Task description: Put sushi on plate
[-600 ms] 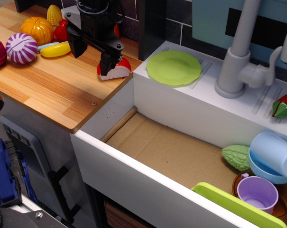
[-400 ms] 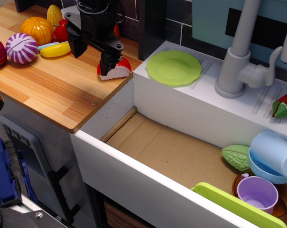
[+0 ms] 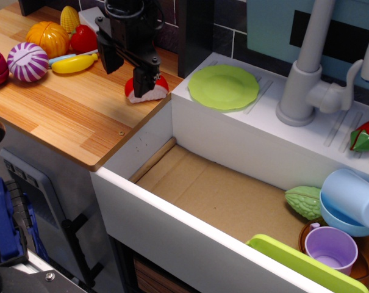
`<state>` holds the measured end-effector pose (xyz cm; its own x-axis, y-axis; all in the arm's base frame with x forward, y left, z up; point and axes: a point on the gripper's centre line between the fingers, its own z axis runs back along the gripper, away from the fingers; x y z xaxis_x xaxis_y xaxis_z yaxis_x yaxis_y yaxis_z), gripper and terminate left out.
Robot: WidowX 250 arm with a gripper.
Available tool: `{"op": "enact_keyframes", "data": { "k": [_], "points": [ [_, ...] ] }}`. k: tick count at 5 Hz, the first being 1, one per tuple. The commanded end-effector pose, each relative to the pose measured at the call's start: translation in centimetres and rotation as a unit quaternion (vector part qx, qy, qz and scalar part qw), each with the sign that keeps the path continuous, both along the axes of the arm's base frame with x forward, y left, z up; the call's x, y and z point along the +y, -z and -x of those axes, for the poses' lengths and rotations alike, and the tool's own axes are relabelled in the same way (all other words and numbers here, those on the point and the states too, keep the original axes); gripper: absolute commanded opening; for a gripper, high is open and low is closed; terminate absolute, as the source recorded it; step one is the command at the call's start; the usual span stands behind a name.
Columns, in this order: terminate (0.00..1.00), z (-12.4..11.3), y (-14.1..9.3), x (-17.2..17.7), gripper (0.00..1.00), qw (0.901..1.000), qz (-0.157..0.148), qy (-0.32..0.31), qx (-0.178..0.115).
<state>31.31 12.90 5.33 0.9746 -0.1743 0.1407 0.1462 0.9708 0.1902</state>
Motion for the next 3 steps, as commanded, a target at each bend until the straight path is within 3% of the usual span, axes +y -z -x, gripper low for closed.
{"op": "enact_keyframes", "data": {
  "k": [1, 3],
  "points": [
    [0.00, -1.4, -0.3, 0.8, 1.00, 0.9978, -0.020, 0.038, -0.049],
    [0.00, -2.8, 1.0, 1.7, 1.00, 0.9928, 0.016, 0.088, -0.079]
  ]
}}
